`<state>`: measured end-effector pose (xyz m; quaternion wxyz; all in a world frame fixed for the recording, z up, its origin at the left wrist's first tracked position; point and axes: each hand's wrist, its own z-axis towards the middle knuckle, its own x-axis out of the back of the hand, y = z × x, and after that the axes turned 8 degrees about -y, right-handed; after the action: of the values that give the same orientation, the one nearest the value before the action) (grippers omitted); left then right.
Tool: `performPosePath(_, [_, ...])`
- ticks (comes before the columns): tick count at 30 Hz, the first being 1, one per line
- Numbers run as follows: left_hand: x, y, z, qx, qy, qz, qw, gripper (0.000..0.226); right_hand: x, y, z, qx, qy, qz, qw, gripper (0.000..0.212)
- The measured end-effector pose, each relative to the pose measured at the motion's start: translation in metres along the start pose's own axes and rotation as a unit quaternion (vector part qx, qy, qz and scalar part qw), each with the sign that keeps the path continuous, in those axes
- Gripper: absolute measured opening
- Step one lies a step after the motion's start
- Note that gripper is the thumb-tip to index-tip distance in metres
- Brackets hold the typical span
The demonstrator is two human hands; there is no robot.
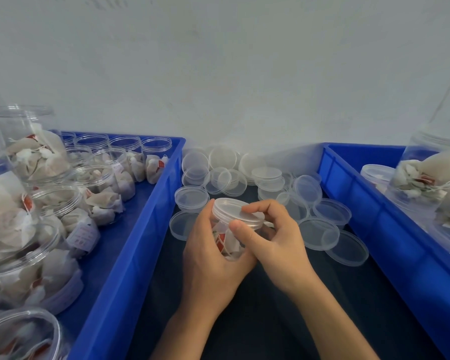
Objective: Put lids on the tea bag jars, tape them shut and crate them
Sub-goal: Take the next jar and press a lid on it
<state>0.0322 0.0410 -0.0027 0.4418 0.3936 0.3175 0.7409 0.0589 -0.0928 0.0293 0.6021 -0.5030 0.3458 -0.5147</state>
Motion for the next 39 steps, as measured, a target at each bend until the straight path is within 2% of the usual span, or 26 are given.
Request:
performPosePath(2, [0.0,0.001,0.0,-0.002,-0.002,0.004,1.0,0.079,0.004,0.0,0.0,0.0,-0.01,-0.008,1.0,0.04])
performPosePath(6, [-0.002,0.004,0.001,-0.006,0.007,0.009,1.0,0.072,0.006,-0.001,-0.002,0.002,-0.041,0.054,0.998,0.03])
performPosePath(14, [-0.001,0.0,0.001,0.006,-0.004,-0.002,1.0,0.082,-0.001,-0.002,-0.001,0.012,0.023,0.008,1.0,0.034])
performPosePath(20, [-0.001,-0.001,0.0,0.008,-0.016,0.009,1.0,0.086,0.01,-0.004,-0.003,0.013,-0.09,0.079,0.993,0.036])
performPosePath(25, [-0.002,0.003,-0.001,0.01,0.003,0.015,1.0,0.084,0.0,0.0,-0.001,0.042,-0.051,0.071,0.995,0.033])
performPosePath(29, [-0.005,0.003,0.0,0.032,0.011,0.023,0.999,0.093,-0.006,0.004,-0.002,0.051,-0.033,0.063,0.996,0.029])
performPosePath(39, [-0.005,0.001,0.0,0.032,0.027,0.049,0.998,0.082,-0.017,0.006,-0.004,0.054,0.008,0.003,0.999,0.027])
